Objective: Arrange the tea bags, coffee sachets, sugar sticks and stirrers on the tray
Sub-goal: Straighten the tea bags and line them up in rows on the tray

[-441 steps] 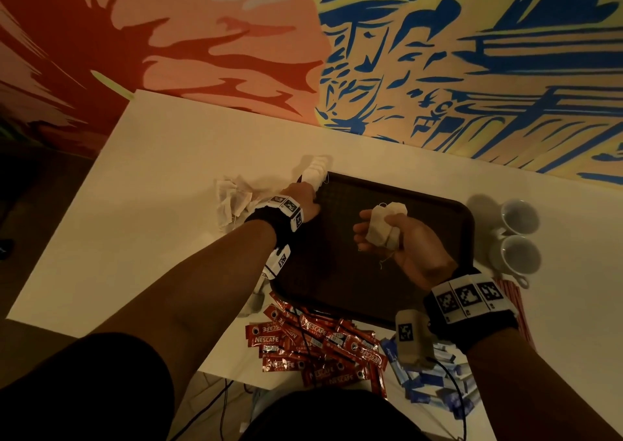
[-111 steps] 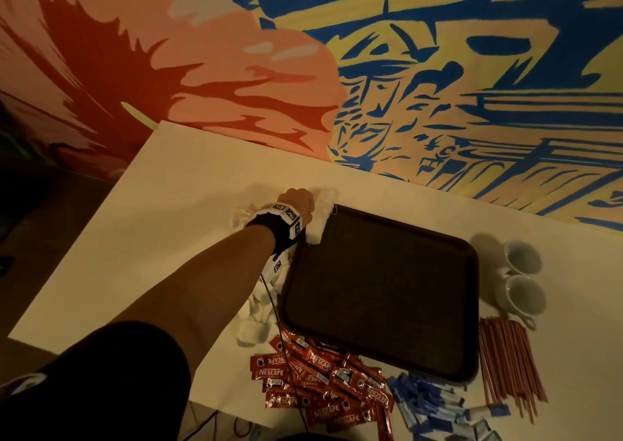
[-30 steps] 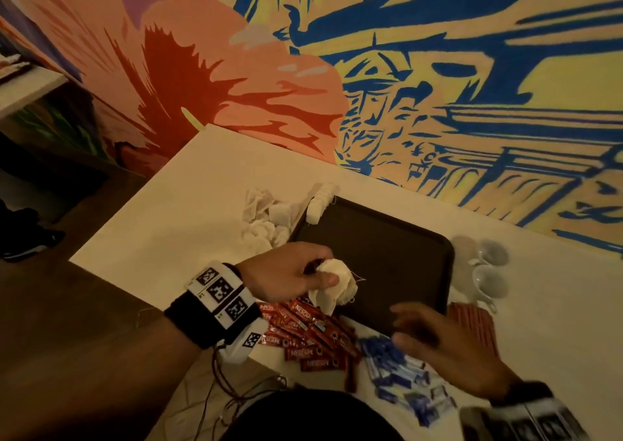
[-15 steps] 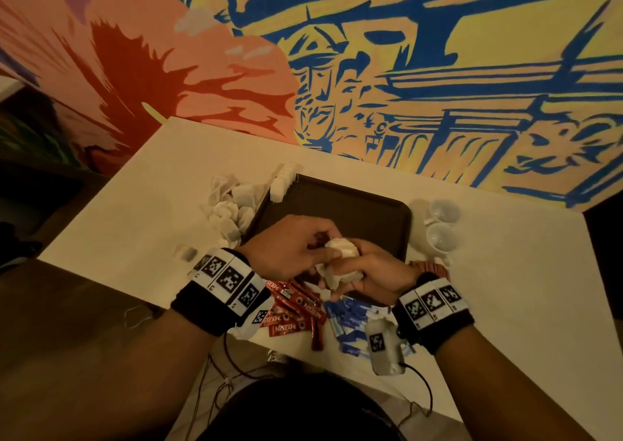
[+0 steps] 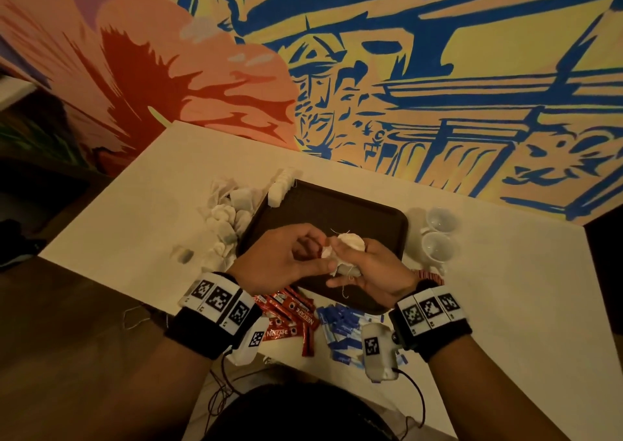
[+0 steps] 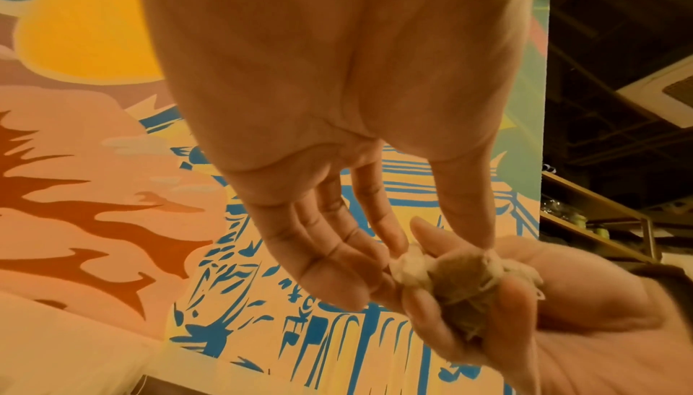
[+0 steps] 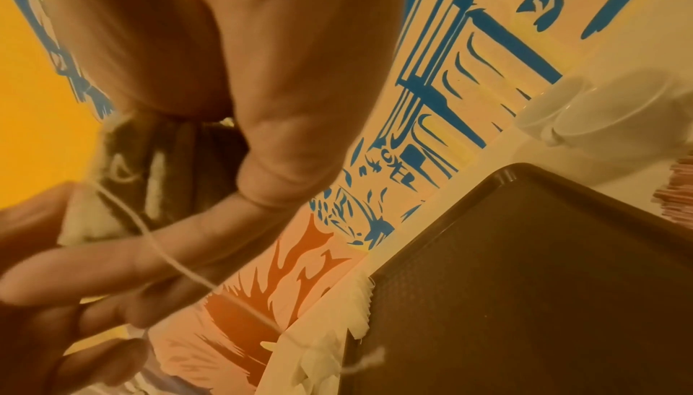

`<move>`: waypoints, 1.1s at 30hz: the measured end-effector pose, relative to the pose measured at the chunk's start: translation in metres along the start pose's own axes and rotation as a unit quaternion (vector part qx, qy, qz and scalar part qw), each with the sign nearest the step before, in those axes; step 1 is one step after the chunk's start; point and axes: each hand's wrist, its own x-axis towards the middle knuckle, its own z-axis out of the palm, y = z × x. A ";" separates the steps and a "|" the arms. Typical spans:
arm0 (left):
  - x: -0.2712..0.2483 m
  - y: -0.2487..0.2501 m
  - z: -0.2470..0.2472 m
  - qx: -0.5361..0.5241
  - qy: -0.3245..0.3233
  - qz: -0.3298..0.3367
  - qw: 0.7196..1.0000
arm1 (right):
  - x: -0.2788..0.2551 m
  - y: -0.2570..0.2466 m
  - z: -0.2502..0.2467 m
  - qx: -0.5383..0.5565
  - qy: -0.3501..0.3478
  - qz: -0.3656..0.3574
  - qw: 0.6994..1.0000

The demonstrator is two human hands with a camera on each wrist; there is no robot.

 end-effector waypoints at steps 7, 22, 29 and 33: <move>0.010 0.005 0.003 -0.009 0.016 0.012 1.000 | 0.007 -0.003 0.006 0.017 0.010 -0.032 0.999; 0.013 0.000 -0.005 -0.124 0.029 0.009 0.992 | 0.007 -0.005 0.003 0.034 -0.007 -0.043 0.998; 0.018 -0.008 -0.013 -0.027 -0.012 0.032 0.999 | 0.018 -0.013 0.015 0.003 0.030 -0.051 0.998; 0.027 -0.015 -0.020 -0.069 0.019 0.050 0.996 | 0.022 -0.018 0.021 0.008 0.028 -0.047 0.998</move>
